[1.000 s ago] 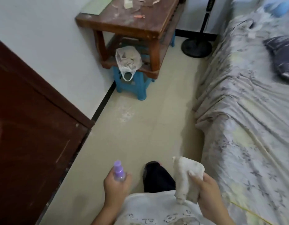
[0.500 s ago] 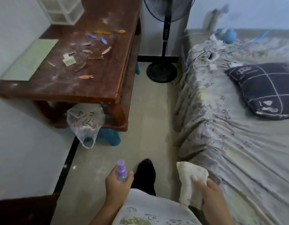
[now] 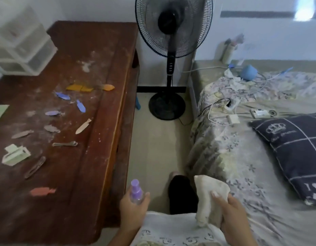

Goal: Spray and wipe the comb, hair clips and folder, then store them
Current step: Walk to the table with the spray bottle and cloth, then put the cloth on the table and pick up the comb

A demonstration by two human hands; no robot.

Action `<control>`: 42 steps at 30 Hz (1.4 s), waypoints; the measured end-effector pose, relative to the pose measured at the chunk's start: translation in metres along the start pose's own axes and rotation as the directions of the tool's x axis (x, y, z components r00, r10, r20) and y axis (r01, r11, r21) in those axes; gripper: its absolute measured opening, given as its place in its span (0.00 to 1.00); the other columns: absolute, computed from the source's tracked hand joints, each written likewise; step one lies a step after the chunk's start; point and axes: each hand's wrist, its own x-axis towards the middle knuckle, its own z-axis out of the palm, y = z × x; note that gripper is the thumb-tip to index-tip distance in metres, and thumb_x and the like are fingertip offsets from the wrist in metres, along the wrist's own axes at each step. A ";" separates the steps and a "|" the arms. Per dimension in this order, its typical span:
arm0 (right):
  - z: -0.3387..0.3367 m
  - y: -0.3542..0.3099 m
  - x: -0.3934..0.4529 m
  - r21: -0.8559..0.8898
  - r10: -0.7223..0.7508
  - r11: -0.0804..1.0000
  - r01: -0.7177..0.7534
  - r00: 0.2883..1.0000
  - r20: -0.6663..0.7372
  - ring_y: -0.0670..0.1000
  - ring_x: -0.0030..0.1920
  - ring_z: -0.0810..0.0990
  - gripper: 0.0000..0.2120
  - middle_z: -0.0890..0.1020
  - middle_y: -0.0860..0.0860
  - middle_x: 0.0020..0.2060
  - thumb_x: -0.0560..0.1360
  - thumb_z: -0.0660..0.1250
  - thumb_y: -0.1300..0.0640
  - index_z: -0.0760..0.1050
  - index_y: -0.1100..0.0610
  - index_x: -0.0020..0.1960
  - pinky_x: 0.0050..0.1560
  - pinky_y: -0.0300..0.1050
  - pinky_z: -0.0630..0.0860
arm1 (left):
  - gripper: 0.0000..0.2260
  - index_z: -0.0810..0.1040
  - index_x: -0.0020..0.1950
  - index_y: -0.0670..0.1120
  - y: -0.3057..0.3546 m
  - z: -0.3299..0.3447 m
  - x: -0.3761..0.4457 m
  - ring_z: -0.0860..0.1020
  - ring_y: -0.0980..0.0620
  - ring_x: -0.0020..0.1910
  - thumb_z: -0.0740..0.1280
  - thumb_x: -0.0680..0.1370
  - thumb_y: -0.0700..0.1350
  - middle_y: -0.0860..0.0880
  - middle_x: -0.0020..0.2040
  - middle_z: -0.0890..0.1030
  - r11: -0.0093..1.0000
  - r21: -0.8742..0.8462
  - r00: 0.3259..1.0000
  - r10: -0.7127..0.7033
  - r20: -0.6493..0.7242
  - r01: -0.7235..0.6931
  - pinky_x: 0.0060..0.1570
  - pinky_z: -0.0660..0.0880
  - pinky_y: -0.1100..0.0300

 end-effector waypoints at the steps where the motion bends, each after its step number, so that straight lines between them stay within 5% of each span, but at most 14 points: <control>1: 0.009 -0.017 0.022 0.001 -0.014 1.000 0.014 1.000 0.024 0.61 0.44 0.79 0.07 0.83 0.61 0.38 0.74 0.63 0.64 0.79 0.62 0.42 0.51 0.56 0.73 | 0.14 0.70 0.29 0.46 0.008 0.013 0.022 0.71 0.53 0.26 0.71 0.68 0.32 0.47 0.27 0.73 1.000 -0.007 1.000 0.002 -0.029 -0.002 0.30 0.67 0.64; 9: 0.093 -0.164 0.181 -0.169 -0.066 0.979 0.110 0.967 0.246 0.54 0.30 0.78 0.06 0.81 0.56 0.28 0.74 0.62 0.66 0.77 0.68 0.44 0.27 0.40 0.74 | 0.07 0.70 0.30 0.47 0.100 0.073 0.175 0.72 0.53 0.31 0.68 0.62 0.46 0.48 0.28 0.74 0.996 -0.085 0.958 -0.042 -0.282 0.019 0.37 0.68 0.57; 15: 0.174 -0.218 0.263 -0.408 -0.007 0.899 0.161 0.935 0.354 0.55 0.34 0.75 0.07 0.79 0.51 0.22 0.74 0.64 0.66 0.78 0.65 0.39 0.39 0.47 0.70 | 0.08 0.72 0.26 0.54 0.106 0.080 0.239 0.71 0.65 0.28 0.63 0.57 0.58 0.57 0.21 0.74 0.991 -0.107 0.877 -0.126 -0.463 0.086 0.34 0.65 0.81; 19: 0.256 -0.254 0.291 -0.460 0.002 0.849 0.261 0.868 0.496 0.58 0.35 0.76 0.08 0.79 0.60 0.30 0.74 0.64 0.64 0.77 0.65 0.39 0.39 0.52 0.73 | 0.11 0.69 0.27 0.47 0.126 0.059 0.291 0.72 0.63 0.25 0.70 0.60 0.49 0.56 0.25 0.77 0.978 -0.208 0.838 -0.126 -0.530 0.015 0.30 0.67 0.76; 22: 0.327 -0.276 0.300 -0.455 -0.004 0.797 0.397 0.757 0.654 0.56 0.34 0.78 0.08 0.80 0.59 0.31 0.74 0.65 0.62 0.77 0.68 0.42 0.40 0.53 0.73 | 0.14 0.70 0.28 0.46 0.142 0.031 0.327 0.72 0.61 0.25 0.72 0.67 0.34 0.48 0.22 0.73 0.959 -0.281 0.755 -0.214 -0.620 0.041 0.28 0.67 0.72; 24: 0.375 -0.287 0.296 -0.457 0.035 0.745 0.486 0.656 0.754 0.51 0.31 0.79 0.06 0.81 0.54 0.29 0.74 0.64 0.63 0.78 0.63 0.41 0.36 0.46 0.72 | 0.15 0.69 0.29 0.46 0.148 0.008 0.345 0.73 0.59 0.26 0.71 0.69 0.34 0.49 0.25 0.71 0.961 -0.275 0.710 -0.214 -0.670 0.030 0.29 0.67 0.71; 28: 0.466 -0.288 0.277 -0.463 0.205 0.632 0.621 0.442 0.873 0.62 0.45 0.79 0.05 0.79 0.65 0.46 0.76 0.62 0.63 0.76 0.60 0.48 0.46 0.57 0.75 | 0.14 0.68 0.32 0.47 0.147 -0.035 0.362 0.72 0.54 0.30 0.70 0.70 0.34 0.49 0.30 0.72 0.940 -0.338 0.521 -0.314 -0.794 0.052 0.33 0.70 0.68; 31: 0.539 -0.266 0.252 -0.418 0.340 0.533 0.736 0.267 0.902 0.61 0.53 0.77 0.10 0.78 0.60 0.52 0.77 0.59 0.65 0.72 0.63 0.57 0.56 0.61 0.74 | 0.13 0.68 0.35 0.49 0.143 -0.060 0.367 0.75 0.45 0.33 0.69 0.71 0.35 0.47 0.31 0.72 0.873 -0.487 0.393 -0.456 -0.799 0.021 0.34 0.71 0.56; 34: 0.612 -0.244 0.212 -0.326 0.404 0.541 0.775 0.100 0.909 0.56 0.52 0.76 0.13 0.76 0.56 0.52 0.77 0.58 0.67 0.71 0.63 0.60 0.54 0.53 0.74 | 0.12 0.70 0.40 0.53 0.150 -0.083 0.367 0.75 0.63 0.30 0.65 0.75 0.35 0.51 0.33 0.73 0.876 -0.483 0.341 -0.448 -0.826 -0.019 0.31 0.71 0.72; 36: 0.660 -0.227 0.189 -0.311 0.446 0.602 0.735 0.013 0.895 0.57 0.51 0.76 0.10 0.77 0.59 0.51 0.76 0.57 0.68 0.72 0.63 0.55 0.50 0.52 0.75 | 0.02 0.72 0.46 0.43 0.155 -0.099 0.367 0.75 0.61 0.34 0.64 0.75 0.38 0.53 0.36 0.73 0.886 -0.464 0.286 -0.440 -0.851 -0.016 0.31 0.69 0.74; 38: 0.706 -0.203 0.176 -0.335 0.465 0.624 0.706 0.009 0.885 0.58 0.51 0.76 0.08 0.77 0.60 0.51 0.75 0.57 0.68 0.72 0.63 0.52 0.50 0.51 0.74 | 0.06 0.68 0.49 0.40 0.157 -0.110 0.367 0.73 0.54 0.35 0.64 0.76 0.39 0.50 0.37 0.72 0.886 -0.462 0.220 -0.444 -0.869 -0.038 0.29 0.69 0.74; 40: 0.737 -0.181 0.175 -0.363 0.462 0.570 0.737 0.078 0.883 0.60 0.55 0.75 0.13 0.75 0.62 0.57 0.75 0.59 0.67 0.69 0.65 0.59 0.54 0.52 0.73 | 0.07 0.65 0.49 0.40 0.162 -0.114 0.368 0.71 0.53 0.35 0.63 0.76 0.38 0.48 0.38 0.70 0.878 -0.478 0.205 -0.466 -0.860 -0.008 0.29 0.70 0.73; 42: 0.752 -0.170 0.188 -0.321 0.399 0.357 0.877 0.167 0.902 0.61 0.63 0.70 0.23 0.69 0.63 0.65 0.75 0.60 0.66 0.60 0.67 0.68 0.59 0.50 0.70 | 0.07 0.62 0.46 0.43 0.167 -0.116 0.370 0.67 0.54 0.33 0.61 0.77 0.38 0.48 0.38 0.66 0.871 -0.491 0.230 -0.484 -0.844 0.030 0.27 0.68 0.74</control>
